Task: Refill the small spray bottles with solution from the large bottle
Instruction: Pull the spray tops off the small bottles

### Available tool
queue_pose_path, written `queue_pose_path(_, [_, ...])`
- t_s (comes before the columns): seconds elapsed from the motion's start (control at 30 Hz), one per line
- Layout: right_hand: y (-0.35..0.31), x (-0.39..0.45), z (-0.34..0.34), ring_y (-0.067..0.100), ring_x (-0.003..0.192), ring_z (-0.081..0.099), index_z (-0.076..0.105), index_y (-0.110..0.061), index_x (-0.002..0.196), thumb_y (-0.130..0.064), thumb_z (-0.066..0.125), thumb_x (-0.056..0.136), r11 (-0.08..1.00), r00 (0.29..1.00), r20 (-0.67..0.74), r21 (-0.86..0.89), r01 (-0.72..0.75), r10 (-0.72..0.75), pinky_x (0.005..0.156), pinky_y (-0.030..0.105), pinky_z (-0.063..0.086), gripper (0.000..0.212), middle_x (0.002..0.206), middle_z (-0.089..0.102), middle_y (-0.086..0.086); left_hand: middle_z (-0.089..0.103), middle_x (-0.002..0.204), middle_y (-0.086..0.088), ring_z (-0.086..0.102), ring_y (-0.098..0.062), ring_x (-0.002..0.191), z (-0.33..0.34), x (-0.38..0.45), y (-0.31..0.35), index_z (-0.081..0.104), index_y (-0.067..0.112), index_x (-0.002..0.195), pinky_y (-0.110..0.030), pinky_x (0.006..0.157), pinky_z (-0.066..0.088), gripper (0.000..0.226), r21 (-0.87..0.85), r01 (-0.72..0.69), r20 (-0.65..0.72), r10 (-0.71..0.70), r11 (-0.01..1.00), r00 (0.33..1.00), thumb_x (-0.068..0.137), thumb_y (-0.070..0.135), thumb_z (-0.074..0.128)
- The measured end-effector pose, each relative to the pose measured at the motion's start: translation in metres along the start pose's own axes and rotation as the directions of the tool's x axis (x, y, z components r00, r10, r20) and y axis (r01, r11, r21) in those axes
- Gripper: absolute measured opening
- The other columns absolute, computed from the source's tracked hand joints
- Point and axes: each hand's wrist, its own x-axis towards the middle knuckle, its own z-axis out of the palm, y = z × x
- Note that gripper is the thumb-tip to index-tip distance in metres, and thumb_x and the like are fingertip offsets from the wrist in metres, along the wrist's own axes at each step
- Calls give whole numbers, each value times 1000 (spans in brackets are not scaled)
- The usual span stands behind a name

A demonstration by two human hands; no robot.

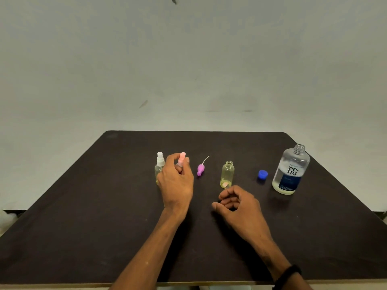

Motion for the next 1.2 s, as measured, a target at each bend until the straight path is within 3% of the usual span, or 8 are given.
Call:
queue_pose_path(0.1, [-3, -1, 0, 0, 88, 70, 68, -30, 102, -27, 88, 84, 997, 1000, -12, 68, 21, -21, 78, 19, 60, 27, 98, 72, -7, 60, 59, 7, 64, -11, 57, -8, -3, 8, 68, 27, 105, -44, 77, 62, 17, 32, -72, 35, 71, 997, 997, 96, 41, 67])
queue_pose_path(0.23, [-8, -9, 5, 3, 94, 72, 68, -29, 108, -30, 87, 84, 976, 974, -128, 94, 197, -184, 82, 21, 61, 31, 104, 72, -11, 57, 51, 9, 54, -6, 46, -29, -5, 21, 70, 32, 92, -25, 53, 51, 15, -37, -112, 285, 118, 993, 951, 89, 44, 78])
queue_pose_path(0.37, [-10, -11, 10, 2, 117, 68, 67, -26, 128, -38, 87, 81, 930, 935, -144, 136, 342, -323, 98, 18, 54, 53, 121, 71, -17, 52, 55, 3, 44, -9, 52, -38, -9, 23, 79, 22, 97, -19, 53, 39, 17, -258, 89, 565, 75, 962, 822, 85, 34, 83])
queue_pose_path(0.6, [-14, -6, 3, 19, 100, 78, 75, -18, 114, -17, 87, 80, 866, 991, 31, 491, 100, -132, 90, 32, 63, 36, 105, 81, 1, 78, 97, -10, 69, -18, 89, -33, -10, 12, 81, 25, 100, -33, 81, 57, 29, -340, 304, 669, 2, 890, 743, 78, 44, 83])
queue_pose_path(0.8, [-19, 9, -10, 37, 106, 75, 71, -1, 124, -19, 71, 93, 755, 934, 344, 637, -155, -98, 90, 41, 63, 36, 116, 76, 22, 73, 127, -12, 65, -28, 113, -29, 2, 6, 71, 18, 130, -46, 99, 53, 33, -333, 627, 898, 35, 704, 438, 100, 28, 63])
queue_pose_path(0.9, [-17, 14, -12, 37, 103, 75, 73, 0, 122, -20, 67, 94, 722, 908, 398, 666, -186, -133, 92, 43, 63, 34, 119, 74, 27, 71, 130, -10, 57, -19, 90, -28, 7, 3, 68, 17, 135, -32, 84, 55, 38, -330, 678, 932, 115, 657, 343, 99, 24, 60])
queue_pose_path(1.03, [-13, 16, -10, 35, 103, 75, 71, 2, 122, -16, 63, 97, 701, 897, 417, 684, -201, -150, 92, 43, 63, 33, 119, 74, 27, 75, 118, -6, 47, -5, 65, -28, 4, 0, 75, 20, 126, -21, 68, 48, 32, -346, 702, 925, 103, 623, 364, 98, 16, 59])
queue_pose_path(1.2, [-8, 18, -8, 40, 109, 74, 69, 1, 128, -15, 67, 96, 730, 913, 378, 667, -152, -155, 97, 46, 61, 36, 119, 74, 26, 75, 118, -9, 47, -8, 67, -23, 2, -5, 74, 21, 125, -22, 63, 40, 31, -369, 642, 899, 83, 672, 430, 97, 20, 62])
